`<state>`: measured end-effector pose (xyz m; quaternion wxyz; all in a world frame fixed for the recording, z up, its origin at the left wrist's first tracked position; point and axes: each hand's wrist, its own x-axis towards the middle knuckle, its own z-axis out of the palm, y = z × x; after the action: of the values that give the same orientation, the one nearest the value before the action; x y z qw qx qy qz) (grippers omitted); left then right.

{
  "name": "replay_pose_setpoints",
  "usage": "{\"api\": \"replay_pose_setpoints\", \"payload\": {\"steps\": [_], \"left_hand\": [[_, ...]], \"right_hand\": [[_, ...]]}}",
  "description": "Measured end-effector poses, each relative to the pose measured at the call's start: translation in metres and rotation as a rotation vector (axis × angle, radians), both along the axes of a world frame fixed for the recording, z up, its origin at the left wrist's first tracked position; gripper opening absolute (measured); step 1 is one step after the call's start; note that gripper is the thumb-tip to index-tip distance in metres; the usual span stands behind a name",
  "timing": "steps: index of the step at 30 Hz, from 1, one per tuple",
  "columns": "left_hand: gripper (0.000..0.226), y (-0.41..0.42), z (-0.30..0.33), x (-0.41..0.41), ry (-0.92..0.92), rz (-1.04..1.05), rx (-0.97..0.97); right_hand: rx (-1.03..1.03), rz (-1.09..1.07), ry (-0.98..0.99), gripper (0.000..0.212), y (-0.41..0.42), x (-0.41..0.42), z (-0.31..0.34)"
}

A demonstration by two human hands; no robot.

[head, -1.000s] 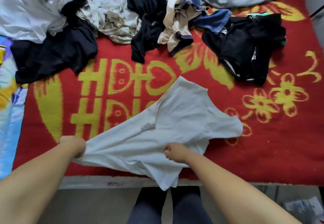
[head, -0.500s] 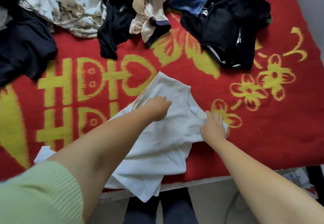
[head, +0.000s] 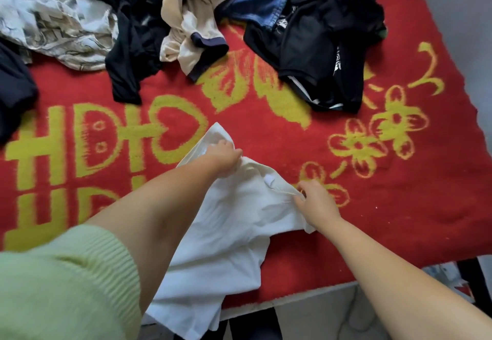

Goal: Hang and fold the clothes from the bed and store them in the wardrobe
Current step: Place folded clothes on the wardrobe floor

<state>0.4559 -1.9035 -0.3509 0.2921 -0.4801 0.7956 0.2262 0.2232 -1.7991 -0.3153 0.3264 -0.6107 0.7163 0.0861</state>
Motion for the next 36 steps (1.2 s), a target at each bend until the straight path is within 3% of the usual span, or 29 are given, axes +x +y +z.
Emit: {"api": "replay_pose_setpoints", "payload": {"steps": [5,8,11,14,18,22,25,28,31,34,36], "left_hand": [[0.027,0.001,0.030,0.006,0.257,0.075,-0.245],[0.015,0.004,0.069,0.013,0.552,0.324,-0.254],[0.020,-0.001,0.132,0.040,0.724,0.541,-0.300],[0.015,-0.009,0.200,0.077,0.729,0.491,-0.441],[0.017,-0.006,0.267,0.135,0.662,0.352,-0.596],[0.024,0.016,0.317,0.198,0.596,0.377,-0.734],[0.025,0.035,0.343,0.235,0.587,0.438,-0.849],[0.025,0.054,0.370,0.261,0.544,0.463,-0.909],[0.029,0.074,0.403,0.276,0.545,0.441,-0.969],[0.030,0.083,0.437,0.279,0.630,0.440,-0.994],[0.043,0.089,0.468,0.277,0.700,0.499,-0.924]], "right_hand": [[-0.205,0.079,-0.132,0.018,-0.027,0.003,0.033],[-0.290,0.027,-0.190,0.016,-0.034,0.013,0.056],[-0.305,-0.054,-0.240,0.014,-0.043,0.024,0.085],[-0.242,-0.155,-0.327,0.008,-0.056,0.040,0.119],[-0.167,-0.067,-0.466,0.017,-0.064,0.075,0.168],[-0.046,0.165,-0.505,0.027,-0.062,0.109,0.229],[0.011,0.392,-0.421,0.014,-0.067,0.118,0.267],[-0.135,0.387,-0.401,0.004,-0.079,0.114,0.304],[-0.386,0.327,-0.452,0.032,-0.085,0.109,0.348],[-0.576,0.280,-0.614,0.033,-0.084,0.110,0.384],[-0.647,0.266,-0.718,0.031,-0.081,0.114,0.417]]}}
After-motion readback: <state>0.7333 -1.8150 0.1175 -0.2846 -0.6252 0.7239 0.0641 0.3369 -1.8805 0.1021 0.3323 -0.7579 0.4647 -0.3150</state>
